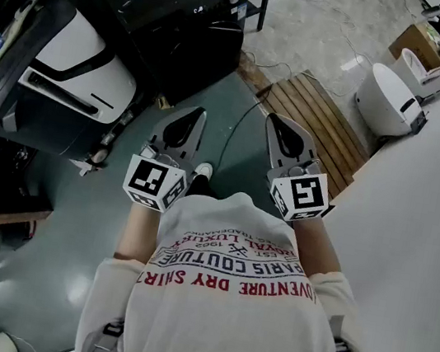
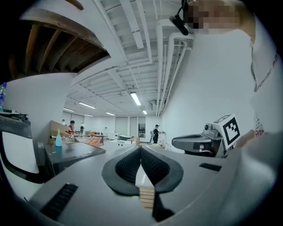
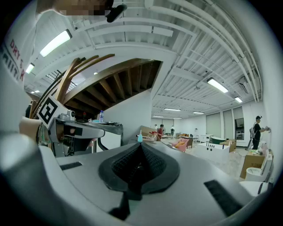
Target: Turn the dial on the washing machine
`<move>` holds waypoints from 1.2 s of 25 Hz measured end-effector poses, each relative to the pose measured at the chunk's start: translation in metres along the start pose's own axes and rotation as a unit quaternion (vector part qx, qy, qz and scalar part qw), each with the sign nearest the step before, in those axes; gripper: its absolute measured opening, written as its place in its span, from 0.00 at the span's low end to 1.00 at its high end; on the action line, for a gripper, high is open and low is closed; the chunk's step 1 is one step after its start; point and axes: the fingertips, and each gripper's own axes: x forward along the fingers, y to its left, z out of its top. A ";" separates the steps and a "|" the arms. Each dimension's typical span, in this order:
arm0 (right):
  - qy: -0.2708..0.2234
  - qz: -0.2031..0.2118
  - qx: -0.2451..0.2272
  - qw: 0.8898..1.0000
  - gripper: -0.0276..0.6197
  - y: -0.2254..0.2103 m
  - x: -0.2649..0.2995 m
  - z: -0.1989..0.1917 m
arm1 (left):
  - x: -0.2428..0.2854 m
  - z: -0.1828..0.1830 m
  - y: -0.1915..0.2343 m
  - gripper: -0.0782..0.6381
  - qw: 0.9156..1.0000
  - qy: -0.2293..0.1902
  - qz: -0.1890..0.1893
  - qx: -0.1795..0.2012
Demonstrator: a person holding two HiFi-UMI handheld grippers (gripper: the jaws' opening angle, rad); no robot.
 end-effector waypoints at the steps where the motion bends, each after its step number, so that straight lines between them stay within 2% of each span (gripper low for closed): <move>1: 0.002 -0.001 0.004 1.000 0.09 -0.001 -0.001 -0.002 | 0.000 -0.001 -0.002 0.13 1.000 0.002 -0.003 0.000; 13: 0.007 -0.020 0.032 0.999 0.09 -0.005 -0.006 -0.016 | 0.005 -0.009 -0.007 0.13 1.000 0.007 -0.018 -0.014; 17: -0.019 -0.038 0.044 0.998 0.09 -0.019 -0.008 -0.013 | 0.011 -0.013 -0.008 0.13 1.000 0.014 -0.021 -0.015; 18: -0.021 -0.044 0.043 0.998 0.13 -0.024 -0.007 -0.014 | 0.014 -0.015 -0.007 0.13 0.999 0.017 -0.022 -0.015; 20: -0.017 -0.053 0.036 0.998 0.38 -0.032 0.000 -0.017 | 0.018 -0.019 -0.002 0.13 0.999 0.021 -0.022 -0.017; 21: -0.013 -0.058 0.033 0.998 0.41 -0.036 0.004 -0.020 | 0.021 -0.020 0.002 0.13 0.999 0.022 -0.021 -0.019; 26: 0.003 -0.069 0.038 0.997 0.41 -0.059 0.034 -0.037 | 0.052 -0.031 0.027 0.13 0.999 0.030 -0.022 -0.025; 30: 0.022 -0.067 0.047 0.996 0.41 -0.083 0.074 -0.050 | 0.096 -0.038 0.056 0.13 0.998 0.033 -0.035 -0.035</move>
